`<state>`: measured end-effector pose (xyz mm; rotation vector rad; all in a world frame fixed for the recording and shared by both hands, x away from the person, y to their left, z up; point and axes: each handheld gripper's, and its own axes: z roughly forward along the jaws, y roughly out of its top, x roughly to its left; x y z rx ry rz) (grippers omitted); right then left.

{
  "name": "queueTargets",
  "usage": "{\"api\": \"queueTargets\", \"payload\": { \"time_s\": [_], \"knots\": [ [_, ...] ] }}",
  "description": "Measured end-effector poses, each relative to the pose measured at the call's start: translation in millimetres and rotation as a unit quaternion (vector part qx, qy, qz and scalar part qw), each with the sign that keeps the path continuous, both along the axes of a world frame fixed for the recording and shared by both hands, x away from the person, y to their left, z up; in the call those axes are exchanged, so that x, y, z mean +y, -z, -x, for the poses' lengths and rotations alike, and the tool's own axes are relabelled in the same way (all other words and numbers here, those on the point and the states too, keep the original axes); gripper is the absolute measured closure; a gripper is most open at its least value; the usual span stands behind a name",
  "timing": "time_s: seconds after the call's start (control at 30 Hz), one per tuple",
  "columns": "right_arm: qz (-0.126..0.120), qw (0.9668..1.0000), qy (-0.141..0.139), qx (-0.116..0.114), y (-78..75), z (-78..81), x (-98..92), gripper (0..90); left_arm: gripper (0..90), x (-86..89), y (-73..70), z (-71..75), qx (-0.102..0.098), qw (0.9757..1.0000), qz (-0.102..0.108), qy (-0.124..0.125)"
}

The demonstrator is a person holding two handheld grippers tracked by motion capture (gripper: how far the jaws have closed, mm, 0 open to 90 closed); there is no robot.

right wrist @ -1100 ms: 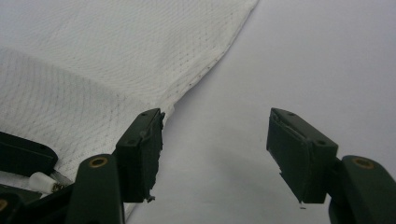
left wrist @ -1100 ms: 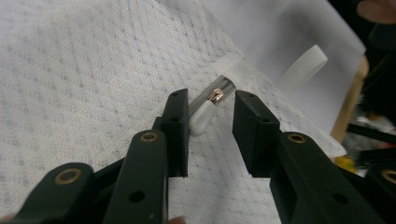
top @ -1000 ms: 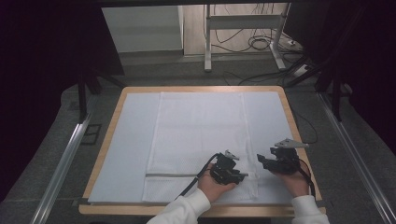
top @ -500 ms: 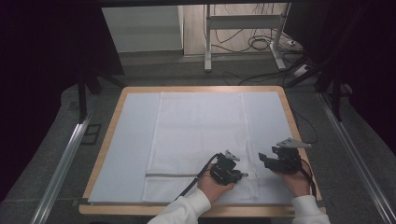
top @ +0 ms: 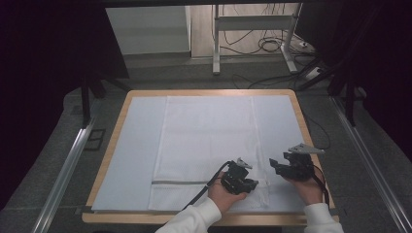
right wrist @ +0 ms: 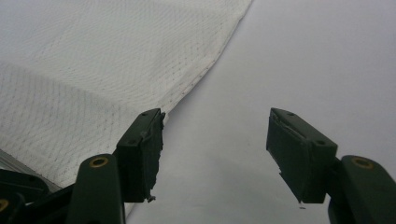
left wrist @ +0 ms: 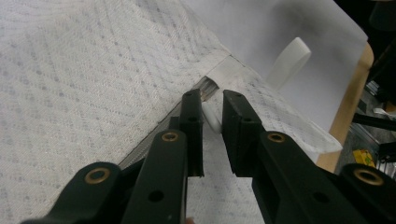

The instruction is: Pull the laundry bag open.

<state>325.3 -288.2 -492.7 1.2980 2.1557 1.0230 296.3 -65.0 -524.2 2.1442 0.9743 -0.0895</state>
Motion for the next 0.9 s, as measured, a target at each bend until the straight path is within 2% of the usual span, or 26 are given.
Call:
{"api": "queueTargets", "payload": {
  "time_s": [0.27, 0.4, 0.67, 0.9],
  "knots": [
    [-0.001, 1.0000, 0.001, -0.001, -0.2, -0.1, -0.3, 35.7, 77.2, -1.9, -0.1, 0.3, -0.003, 1.0000, -0.004, -0.003],
    [0.001, 1.0000, 0.002, -0.002, -0.4, -0.1, -0.4, 35.8, 83.9, -1.5, 0.5, -0.1, -0.011, 0.9999, -0.011, -0.002],
    [-0.001, 1.0000, 0.005, -0.006, -1.2, 0.2, -1.7, 36.1, 86.7, -0.6, 0.7, -0.8, -0.012, 0.9999, -0.009, 0.002],
    [-0.003, 1.0000, 0.002, 0.000, -0.6, 0.2, -2.1, 36.0, 86.9, 2.0, 0.7, -2.3, -0.007, 1.0000, 0.000, 0.005]
  ]
}}
